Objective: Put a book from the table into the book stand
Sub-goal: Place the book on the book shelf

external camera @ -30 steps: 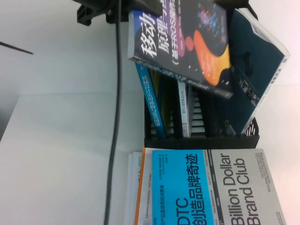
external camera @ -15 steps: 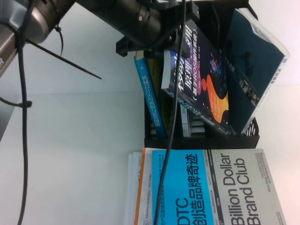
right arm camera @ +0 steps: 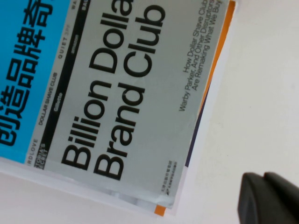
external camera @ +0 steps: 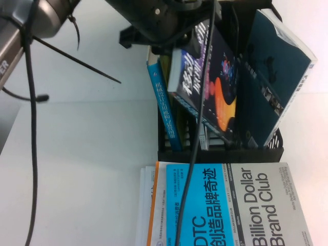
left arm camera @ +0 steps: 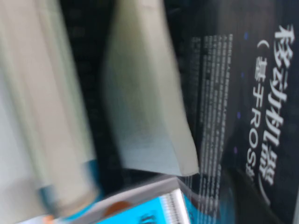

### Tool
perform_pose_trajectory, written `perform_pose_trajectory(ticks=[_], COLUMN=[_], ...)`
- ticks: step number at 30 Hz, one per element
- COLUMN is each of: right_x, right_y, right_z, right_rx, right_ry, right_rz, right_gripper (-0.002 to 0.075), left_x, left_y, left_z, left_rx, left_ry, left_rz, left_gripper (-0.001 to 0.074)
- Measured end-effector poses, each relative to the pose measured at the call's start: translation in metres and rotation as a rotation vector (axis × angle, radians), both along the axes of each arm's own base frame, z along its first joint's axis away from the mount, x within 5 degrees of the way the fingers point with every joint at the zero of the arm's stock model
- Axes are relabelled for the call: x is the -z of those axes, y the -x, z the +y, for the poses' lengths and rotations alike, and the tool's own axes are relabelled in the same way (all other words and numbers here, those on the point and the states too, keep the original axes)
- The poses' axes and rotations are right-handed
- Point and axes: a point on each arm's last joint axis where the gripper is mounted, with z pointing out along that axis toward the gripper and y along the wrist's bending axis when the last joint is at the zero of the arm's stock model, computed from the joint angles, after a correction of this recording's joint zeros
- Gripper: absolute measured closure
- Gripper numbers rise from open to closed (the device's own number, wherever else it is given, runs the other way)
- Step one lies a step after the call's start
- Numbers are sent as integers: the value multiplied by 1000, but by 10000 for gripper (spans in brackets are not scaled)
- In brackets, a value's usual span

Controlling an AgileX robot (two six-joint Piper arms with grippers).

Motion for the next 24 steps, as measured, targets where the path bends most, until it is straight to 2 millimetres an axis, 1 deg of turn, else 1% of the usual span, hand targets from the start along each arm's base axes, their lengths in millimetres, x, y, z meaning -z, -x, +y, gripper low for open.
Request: perform_pose_trajectory(ticks=[3, 8, 14, 24], right_x=[0, -1, -1, -2], right_y=[0, 0, 1, 1], right_z=[0, 2, 5, 6], right_rx=[0, 7, 16, 19], right_ry=[-2, -33, -75, -88], right_rz=[1, 7, 14, 17], right_gripper=[729, 729, 729, 729], left_x=[-11, -25, -25, -27], left_y=[1, 4, 2, 2], left_z=[7, 11, 13, 15], left_rx=[-38, -67, -100, -118], left_ry=[-33, -9, -20, -20], left_rz=[-32, -74, -78, -84], left_gripper=[622, 622, 622, 622])
